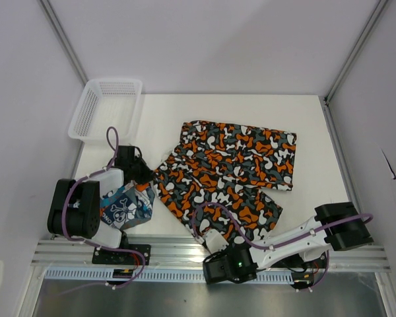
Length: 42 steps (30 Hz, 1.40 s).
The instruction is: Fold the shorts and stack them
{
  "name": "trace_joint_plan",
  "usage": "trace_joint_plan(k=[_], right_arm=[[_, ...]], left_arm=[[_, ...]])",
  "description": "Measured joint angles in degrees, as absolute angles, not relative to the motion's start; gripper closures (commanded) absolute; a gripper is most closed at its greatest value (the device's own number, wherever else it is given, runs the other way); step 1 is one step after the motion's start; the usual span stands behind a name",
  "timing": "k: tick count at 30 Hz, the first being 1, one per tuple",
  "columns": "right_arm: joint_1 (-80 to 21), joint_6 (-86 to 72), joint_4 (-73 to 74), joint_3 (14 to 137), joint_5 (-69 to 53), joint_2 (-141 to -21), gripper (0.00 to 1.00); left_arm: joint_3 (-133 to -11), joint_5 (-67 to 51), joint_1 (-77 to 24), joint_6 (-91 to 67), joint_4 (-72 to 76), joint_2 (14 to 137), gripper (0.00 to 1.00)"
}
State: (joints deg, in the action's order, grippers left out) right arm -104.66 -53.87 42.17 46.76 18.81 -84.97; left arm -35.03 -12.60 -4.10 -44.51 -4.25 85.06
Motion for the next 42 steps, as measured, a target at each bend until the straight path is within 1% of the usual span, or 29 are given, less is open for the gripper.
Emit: trace_joint_plan(k=[7,14,19,22,25,28,31,34,42], right_arm=[[-107.7,-53.2,43.9,47.4,19.5,-84.8,1.00],[-114.8,-52.1,48.0,57.2,20.8,-89.9,1.00],[-114.9,-52.3,53.3,62.1,22.7,-90.1,1.00],[-112.7,-52.5,57.0,63.0,24.4,-86.6,1.00],[-108.0,-52.7,61.3,63.2,26.1,-78.9,1.00],[-100.7,-51.6,64.8,63.8,27.2,-69.8,1.00],[-93.0,-48.4,66.8,65.8,27.6,-63.4,1.00],[-86.8,-44.4,68.7,69.5,27.7,-61.4,1.00],[-69.0,-30.5,69.0,79.6,24.5,-63.5,1.00]], left_arm=[[-35.0,-11.7,-4.0,-44.3,-8.2,83.1,1.00],[-34.5,-10.7,-4.0,-44.6,-16.2,77.0,1.00],[-34.8,-10.6,-3.9,-46.2,-20.6,71.2,1.00],[-37.9,-10.1,-3.9,-47.1,-26.0,69.6,1.00],[-43.8,-7.9,-3.9,-47.8,-31.7,69.5,1.00],[-50.9,-6.3,-3.3,-48.0,-37.1,70.4,1.00],[-56.7,-6.4,-1.8,-48.0,-39.7,73.5,1.00],[-60.5,-7.8,0.6,-48.2,-41.5,77.7,1.00],[-69.3,-12.9,3.8,-50.8,-46.3,86.9,1.00]])
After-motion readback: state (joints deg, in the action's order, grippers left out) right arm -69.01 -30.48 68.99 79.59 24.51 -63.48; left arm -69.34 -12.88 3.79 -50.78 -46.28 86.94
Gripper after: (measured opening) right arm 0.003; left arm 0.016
